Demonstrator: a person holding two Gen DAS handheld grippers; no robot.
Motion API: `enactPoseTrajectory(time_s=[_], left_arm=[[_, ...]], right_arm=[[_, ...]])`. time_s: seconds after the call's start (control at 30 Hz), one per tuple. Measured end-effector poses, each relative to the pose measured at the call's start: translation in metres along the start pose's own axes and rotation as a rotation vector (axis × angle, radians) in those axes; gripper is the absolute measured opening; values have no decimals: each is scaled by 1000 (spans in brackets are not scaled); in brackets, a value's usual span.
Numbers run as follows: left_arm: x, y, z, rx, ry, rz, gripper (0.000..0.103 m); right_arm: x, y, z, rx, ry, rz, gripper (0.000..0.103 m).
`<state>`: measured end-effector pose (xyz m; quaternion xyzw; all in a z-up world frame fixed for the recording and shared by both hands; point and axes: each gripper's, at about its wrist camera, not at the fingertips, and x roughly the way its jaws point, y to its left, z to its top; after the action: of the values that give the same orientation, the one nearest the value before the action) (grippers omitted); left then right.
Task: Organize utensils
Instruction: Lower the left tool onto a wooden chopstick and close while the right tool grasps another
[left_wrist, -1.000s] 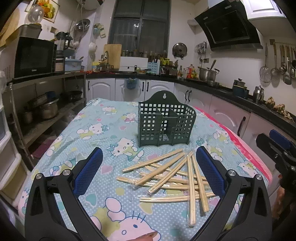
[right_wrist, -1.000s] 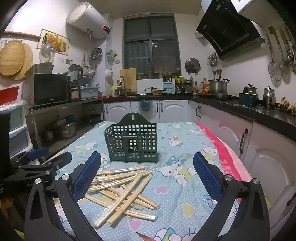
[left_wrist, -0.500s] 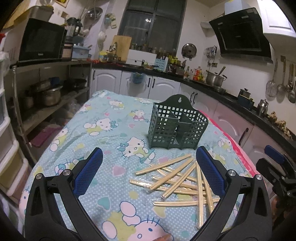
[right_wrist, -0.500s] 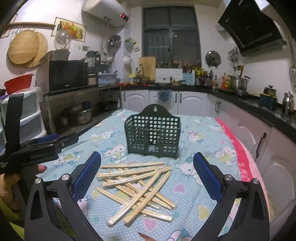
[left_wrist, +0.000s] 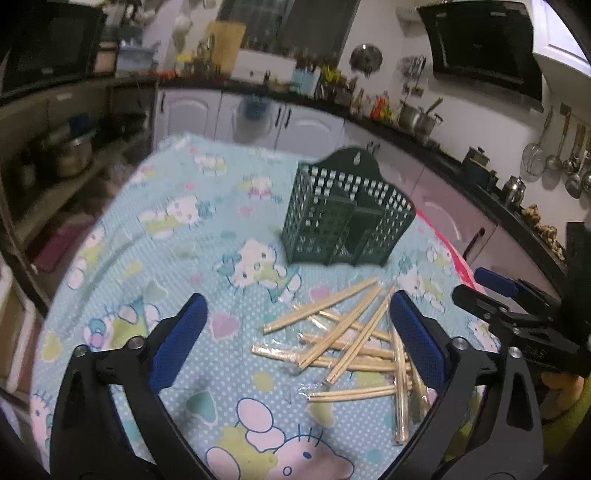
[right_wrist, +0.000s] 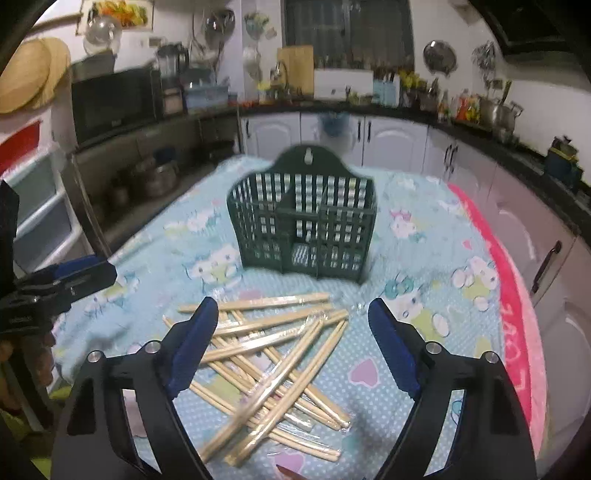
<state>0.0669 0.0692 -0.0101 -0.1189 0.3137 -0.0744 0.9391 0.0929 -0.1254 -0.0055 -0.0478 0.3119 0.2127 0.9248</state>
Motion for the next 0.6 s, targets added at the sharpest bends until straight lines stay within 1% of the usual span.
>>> enactPoseTrajectory(time_s=[0.03,0.07,0.17,0.2,0.3,0.4,0.6], left_arm=[[5,2,-1,-1,19,-5,82],[8,3,-2,0,31,-5,77],[24,5,-8,23,88,-28,68],[28,5,-10,33,107,-34,65],[39,3,-16,68,151,-55,59],[50,4,-18,69,176,-70,53],[68,7,-18,80,207,-70,52]], right_arm=[[6,-3,-1,7,19,7,74],[12,-6,0,14,35,10,69],[27,-16,-1,43,84,23,61],[33,-18,-2,43,98,24,60],[45,-19,-3,29,131,31,55],[58,-21,-3,31,155,37,50],[86,-29,1,73,208,63,43]])
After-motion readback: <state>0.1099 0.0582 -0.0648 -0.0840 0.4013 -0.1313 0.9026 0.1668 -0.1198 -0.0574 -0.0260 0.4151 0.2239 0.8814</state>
